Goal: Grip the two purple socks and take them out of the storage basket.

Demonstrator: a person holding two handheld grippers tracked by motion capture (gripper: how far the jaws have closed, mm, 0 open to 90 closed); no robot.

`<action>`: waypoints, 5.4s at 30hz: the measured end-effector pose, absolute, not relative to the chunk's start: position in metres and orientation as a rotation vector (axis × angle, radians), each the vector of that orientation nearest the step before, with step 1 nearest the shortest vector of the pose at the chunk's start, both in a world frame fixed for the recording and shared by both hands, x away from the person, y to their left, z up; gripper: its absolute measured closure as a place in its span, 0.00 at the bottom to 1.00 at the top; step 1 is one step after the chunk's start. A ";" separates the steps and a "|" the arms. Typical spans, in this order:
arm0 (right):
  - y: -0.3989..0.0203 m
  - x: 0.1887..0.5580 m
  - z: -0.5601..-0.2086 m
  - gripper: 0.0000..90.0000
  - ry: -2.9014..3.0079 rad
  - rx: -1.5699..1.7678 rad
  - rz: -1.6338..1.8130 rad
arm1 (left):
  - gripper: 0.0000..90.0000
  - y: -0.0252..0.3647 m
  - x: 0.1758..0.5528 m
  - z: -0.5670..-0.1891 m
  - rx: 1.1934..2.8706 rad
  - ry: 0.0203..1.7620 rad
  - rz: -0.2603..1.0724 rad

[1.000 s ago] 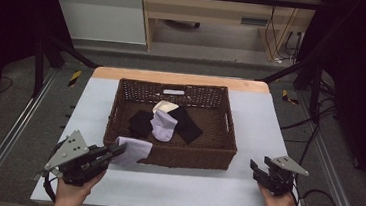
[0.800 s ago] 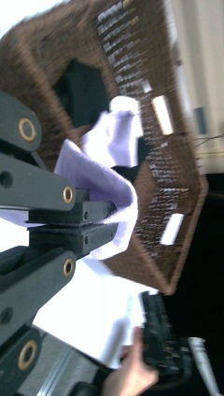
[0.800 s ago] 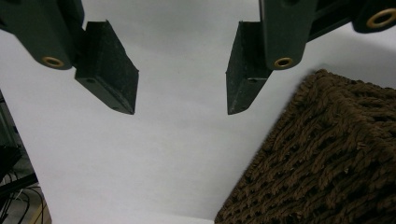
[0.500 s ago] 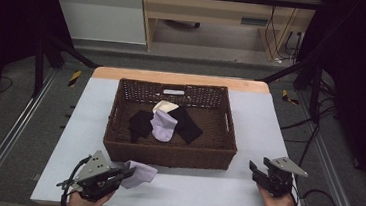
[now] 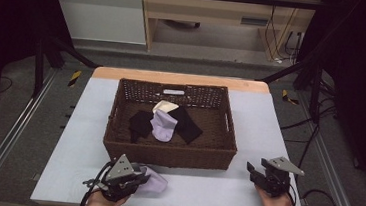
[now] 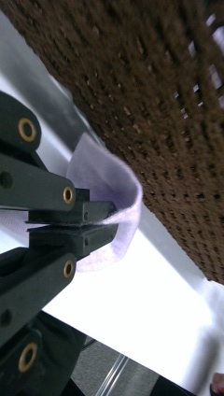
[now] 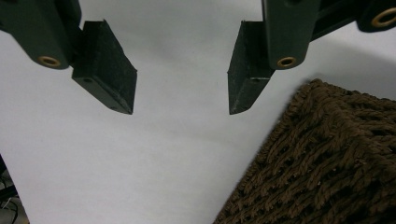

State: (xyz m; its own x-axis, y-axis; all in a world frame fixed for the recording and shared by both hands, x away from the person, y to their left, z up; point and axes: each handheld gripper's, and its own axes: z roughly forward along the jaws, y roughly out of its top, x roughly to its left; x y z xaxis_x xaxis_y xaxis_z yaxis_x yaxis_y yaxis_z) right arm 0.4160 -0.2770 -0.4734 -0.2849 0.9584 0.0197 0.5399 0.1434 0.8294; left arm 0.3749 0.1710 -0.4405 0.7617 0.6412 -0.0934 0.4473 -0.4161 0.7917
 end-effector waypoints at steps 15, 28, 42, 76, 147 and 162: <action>-0.279 0.416 -0.475 0.46 1.899 1.432 1.015 | 0.39 0.175 0.379 -0.437 2.051 0.916 0.308; -0.281 0.416 -0.473 0.47 1.883 1.436 1.036 | 0.37 0.193 0.379 -0.395 1.913 0.914 0.442; -0.281 0.416 -0.470 0.48 1.871 1.433 1.048 | 0.34 0.181 0.415 -0.353 1.836 0.887 0.522; -0.279 0.422 -0.470 0.52 1.878 1.422 1.039 | 0.46 0.154 0.540 -0.349 1.849 1.039 0.661; -0.282 0.423 -0.471 0.52 1.879 1.435 1.041 | 0.96 0.125 0.575 -0.378 2.076 1.096 0.490; -0.283 0.422 -0.469 0.53 1.865 1.431 1.042 | 0.96 0.155 0.535 -0.329 1.837 0.975 0.575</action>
